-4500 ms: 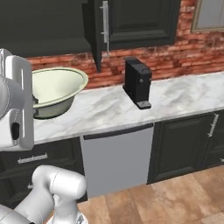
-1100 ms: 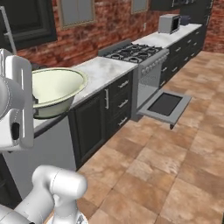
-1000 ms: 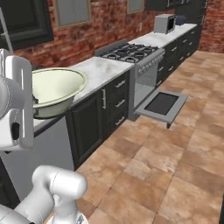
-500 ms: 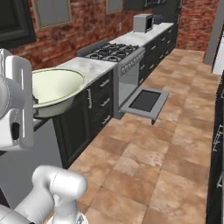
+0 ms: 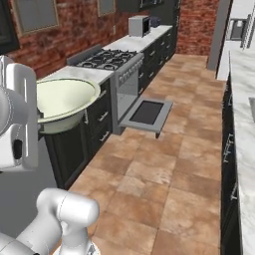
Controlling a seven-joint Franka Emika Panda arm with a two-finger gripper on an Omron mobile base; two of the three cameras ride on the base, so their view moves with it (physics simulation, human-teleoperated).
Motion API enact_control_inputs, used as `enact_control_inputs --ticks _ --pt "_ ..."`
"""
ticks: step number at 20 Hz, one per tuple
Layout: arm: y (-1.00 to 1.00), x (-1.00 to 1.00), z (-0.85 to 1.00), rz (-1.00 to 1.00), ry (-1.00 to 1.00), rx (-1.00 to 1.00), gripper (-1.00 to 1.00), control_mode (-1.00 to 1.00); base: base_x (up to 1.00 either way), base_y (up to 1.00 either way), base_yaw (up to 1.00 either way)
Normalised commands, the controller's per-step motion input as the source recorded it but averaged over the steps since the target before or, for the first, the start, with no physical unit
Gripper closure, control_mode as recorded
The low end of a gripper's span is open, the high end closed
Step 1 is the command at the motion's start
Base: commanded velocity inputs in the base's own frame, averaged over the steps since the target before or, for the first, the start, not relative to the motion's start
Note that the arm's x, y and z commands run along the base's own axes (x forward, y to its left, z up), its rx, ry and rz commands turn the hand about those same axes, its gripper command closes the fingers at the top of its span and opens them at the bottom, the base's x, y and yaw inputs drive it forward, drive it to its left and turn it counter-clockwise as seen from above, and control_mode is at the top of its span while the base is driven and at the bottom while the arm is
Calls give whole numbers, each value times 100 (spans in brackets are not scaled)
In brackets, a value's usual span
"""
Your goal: Move the bowls from the cabinet to the plates on the dining table.
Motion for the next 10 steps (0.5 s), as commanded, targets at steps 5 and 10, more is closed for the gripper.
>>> enact_control_inputs --ticks 5,10 --pt "0 0 0 0 0 0 100 100 0 0 -25" --pt "0 0 0 0 0 0 100 100 0 0 -25"
